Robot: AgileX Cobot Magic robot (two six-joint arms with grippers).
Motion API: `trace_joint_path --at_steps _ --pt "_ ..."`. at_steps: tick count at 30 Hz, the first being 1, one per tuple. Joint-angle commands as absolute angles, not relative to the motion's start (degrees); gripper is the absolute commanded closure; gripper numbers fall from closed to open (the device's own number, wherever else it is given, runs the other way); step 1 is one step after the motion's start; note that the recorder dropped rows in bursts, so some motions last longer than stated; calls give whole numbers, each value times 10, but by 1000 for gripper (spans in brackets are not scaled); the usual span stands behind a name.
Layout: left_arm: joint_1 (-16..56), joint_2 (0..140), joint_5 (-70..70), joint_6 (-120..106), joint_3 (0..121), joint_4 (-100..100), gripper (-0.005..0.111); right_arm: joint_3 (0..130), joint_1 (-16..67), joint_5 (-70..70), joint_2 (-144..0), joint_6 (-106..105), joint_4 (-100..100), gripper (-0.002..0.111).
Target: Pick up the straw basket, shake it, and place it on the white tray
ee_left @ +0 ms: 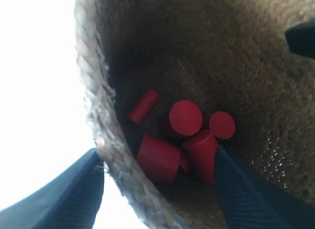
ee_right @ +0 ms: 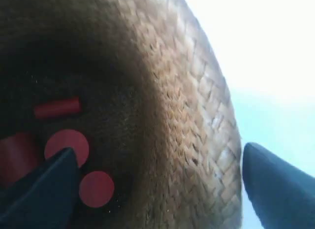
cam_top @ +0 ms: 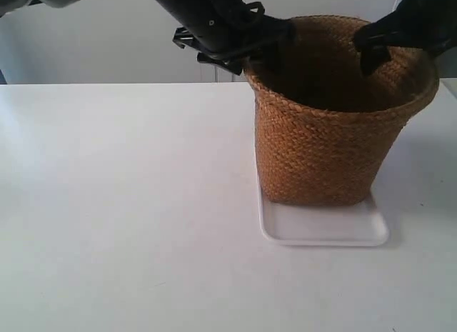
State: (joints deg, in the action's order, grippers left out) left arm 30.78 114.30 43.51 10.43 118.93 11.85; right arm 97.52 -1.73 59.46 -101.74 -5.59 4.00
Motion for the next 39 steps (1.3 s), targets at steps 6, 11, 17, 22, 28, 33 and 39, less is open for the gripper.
trace_joint_path --at_steps 6,11,17,22,28,33,39 --pt "310 1083 421 103 1194 74 40 973 -17 579 -952 -53 46 26" --pt "310 1048 461 107 1194 15 65 973 -17 577 -918 -39 42 50" --pt "310 976 536 102 1182 -25 106 925 -17 579 -818 -92 -73 108" --pt "335 835 503 87 1069 -22 107 766 -17 518 -635 -132 -138 108" --pt "403 621 380 98 800 -12 107 594 -17 471 -383 -151 -195 108" --pt "407 515 274 138 581 -10 107 529 -17 474 -326 -152 -195 108" --pt "407 487 242 156 538 -4 107 519 -17 476 -326 -152 -195 108"
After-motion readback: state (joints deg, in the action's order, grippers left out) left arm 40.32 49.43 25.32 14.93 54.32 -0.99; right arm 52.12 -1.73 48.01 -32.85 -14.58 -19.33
